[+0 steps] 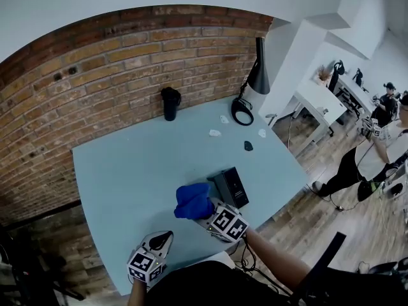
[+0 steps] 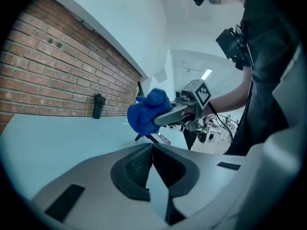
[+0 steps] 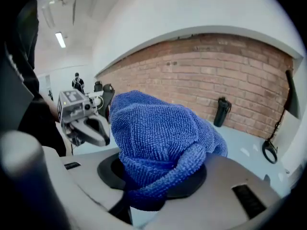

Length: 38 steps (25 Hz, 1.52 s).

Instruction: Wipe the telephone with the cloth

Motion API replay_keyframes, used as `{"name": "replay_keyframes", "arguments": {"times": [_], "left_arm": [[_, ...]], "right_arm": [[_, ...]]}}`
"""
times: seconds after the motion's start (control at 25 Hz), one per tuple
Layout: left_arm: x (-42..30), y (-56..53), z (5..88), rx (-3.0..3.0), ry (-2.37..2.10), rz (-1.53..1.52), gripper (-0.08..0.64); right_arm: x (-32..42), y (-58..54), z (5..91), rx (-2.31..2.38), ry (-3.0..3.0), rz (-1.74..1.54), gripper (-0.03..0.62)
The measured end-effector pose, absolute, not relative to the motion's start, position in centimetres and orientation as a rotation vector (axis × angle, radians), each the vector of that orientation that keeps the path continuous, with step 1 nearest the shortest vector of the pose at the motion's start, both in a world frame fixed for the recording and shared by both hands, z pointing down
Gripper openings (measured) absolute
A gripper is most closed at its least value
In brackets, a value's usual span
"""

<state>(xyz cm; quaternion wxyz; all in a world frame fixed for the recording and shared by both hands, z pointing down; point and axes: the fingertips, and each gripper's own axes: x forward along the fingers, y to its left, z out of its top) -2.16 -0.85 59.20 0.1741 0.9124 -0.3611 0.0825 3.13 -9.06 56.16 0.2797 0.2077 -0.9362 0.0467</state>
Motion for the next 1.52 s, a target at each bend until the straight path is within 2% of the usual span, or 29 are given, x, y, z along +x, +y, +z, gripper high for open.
{"name": "replay_keyframes", "arguments": {"times": [0.2, 0.36, 1.12, 1.52], "left_arm": [[-2.4, -1.1, 58.6, 2.607, -1.042, 0.221, 0.0], [-2.5, -1.3, 58.4, 2.611, -1.047, 0.215, 0.0], [-5.3, -2.8, 57.2, 2.639, -1.335, 0.193, 0.0], [-5.2, -2.6, 57.7, 2.63, -1.318, 0.214, 0.0]], "right_arm": [[0.7, -9.3, 47.1, 0.648, -2.831, -0.046, 0.178], [-0.3, -8.5, 44.5, 0.694, -2.915, -0.109, 0.178], [-3.0, -5.6, 55.0, 0.606, -2.743, -0.059, 0.164], [-3.0, -5.7, 55.0, 0.611, -2.747, -0.043, 0.164]]}}
